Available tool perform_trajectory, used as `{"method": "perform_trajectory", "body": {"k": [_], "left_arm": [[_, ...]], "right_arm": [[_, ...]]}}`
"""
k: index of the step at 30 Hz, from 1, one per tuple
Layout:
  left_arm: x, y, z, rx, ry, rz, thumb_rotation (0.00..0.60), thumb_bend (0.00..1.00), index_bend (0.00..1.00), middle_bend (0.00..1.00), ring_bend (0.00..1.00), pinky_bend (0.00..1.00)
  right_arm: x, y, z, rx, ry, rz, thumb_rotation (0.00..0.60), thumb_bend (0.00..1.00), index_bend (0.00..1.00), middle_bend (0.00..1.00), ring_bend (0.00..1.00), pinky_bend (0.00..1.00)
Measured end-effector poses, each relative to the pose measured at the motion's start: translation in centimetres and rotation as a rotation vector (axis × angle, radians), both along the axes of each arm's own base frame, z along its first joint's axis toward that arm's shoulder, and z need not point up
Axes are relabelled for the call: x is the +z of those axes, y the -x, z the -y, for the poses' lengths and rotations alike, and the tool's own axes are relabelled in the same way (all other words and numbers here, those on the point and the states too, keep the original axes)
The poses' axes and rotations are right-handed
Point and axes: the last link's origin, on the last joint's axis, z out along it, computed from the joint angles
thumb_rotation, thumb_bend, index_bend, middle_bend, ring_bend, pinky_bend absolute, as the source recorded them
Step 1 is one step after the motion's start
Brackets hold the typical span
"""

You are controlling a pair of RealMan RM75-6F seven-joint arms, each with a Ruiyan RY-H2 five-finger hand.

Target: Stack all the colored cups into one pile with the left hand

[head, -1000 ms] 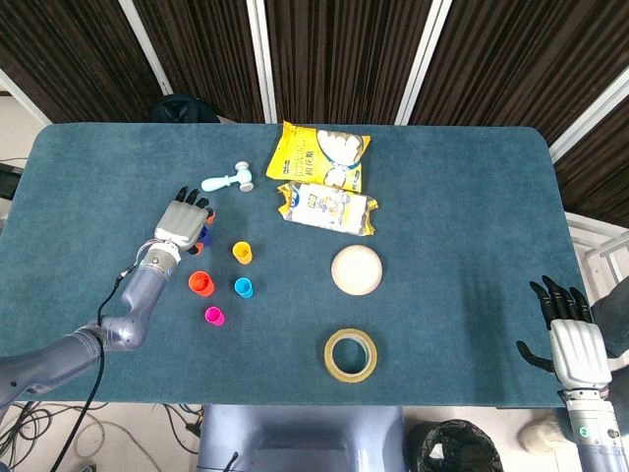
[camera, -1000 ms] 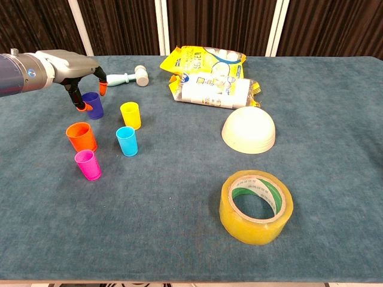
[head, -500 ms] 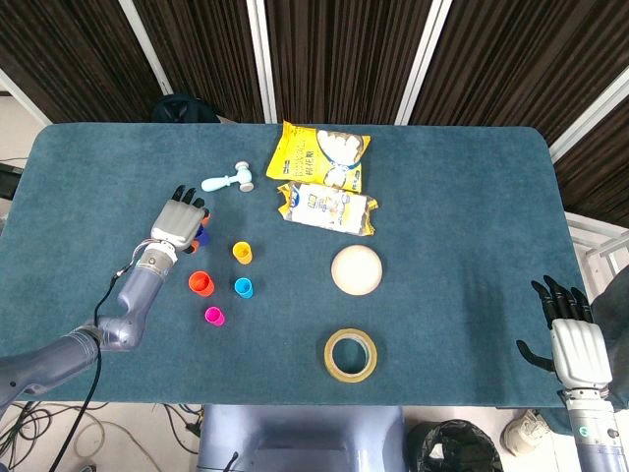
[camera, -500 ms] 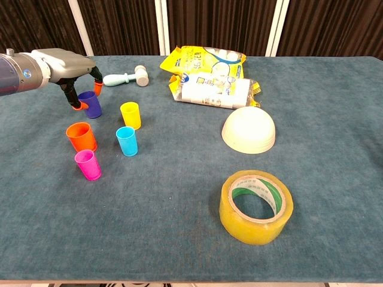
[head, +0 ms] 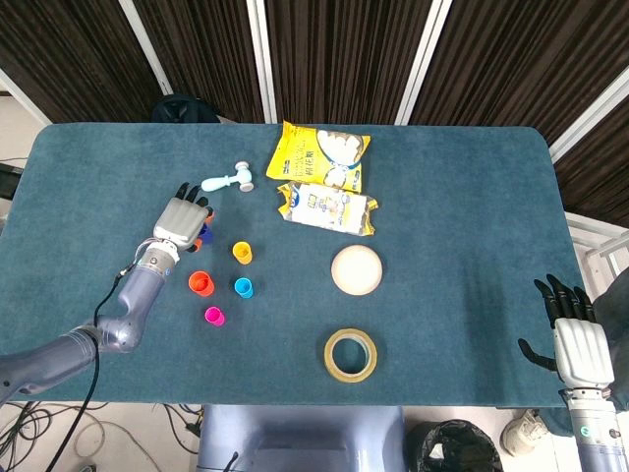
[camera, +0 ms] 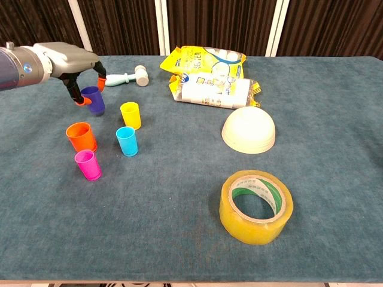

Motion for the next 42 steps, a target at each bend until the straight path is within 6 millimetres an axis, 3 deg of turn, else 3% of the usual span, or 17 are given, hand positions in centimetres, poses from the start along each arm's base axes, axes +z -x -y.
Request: {"method": "perform_trajectory", "body": {"k": [4, 11, 16, 21, 26, 42], "left_arm": [[0.9, -1.7, 0.5, -0.049, 0.008, 0.014, 0.6, 0.39, 0.48, 0.2, 0.0, 0.02], [2.9, -4.5, 3.5, -0.121, 0.069, 0.04, 0.6, 0.38, 0.48, 0.2, 0.0, 0.02], [4.8, -5.1, 5.5, -0.137, 0.088, 0.03, 0.6, 0.38, 0.48, 0.2, 0.0, 0.02], [5.6, -4.7, 7.7, -0.138, 0.117, 0.023, 0.6, 0.39, 0.48, 0.2, 0.0, 0.02], [5.5, -2.9, 8.9, -0.122, 0.137, -0.009, 0.6, 0.39, 0.48, 0.2, 0.0, 0.02], [3.4, -1.2, 9.1, -0.143, 0.174, -0.037, 0.6, 0.39, 0.47, 0.2, 0.0, 0.02]], "right_arm": [[-0.1, 0.0, 0.0, 0.001, -0.003, 0.001, 0.6, 0.3, 0.09, 0.04, 0.1, 0.04], [0.0, -0.2, -0.1, 0.007, 0.002, 0.004, 0.6, 0.3, 0.09, 0.04, 0.1, 0.04], [0.2, -0.3, -0.1, 0.007, 0.006, 0.014, 0.6, 0.31, 0.09, 0.04, 0.1, 0.04], [0.3, -0.2, -0.1, 0.006, 0.008, 0.016, 0.6, 0.31, 0.09, 0.04, 0.1, 0.04], [0.4, -0.2, -0.1, 0.003, 0.012, 0.017, 0.6, 0.31, 0.09, 0.04, 0.1, 0.04], [0.5, -0.1, 0.0, -0.002, 0.023, 0.012, 0.6, 0.3, 0.09, 0.04, 0.1, 0.04]]}}
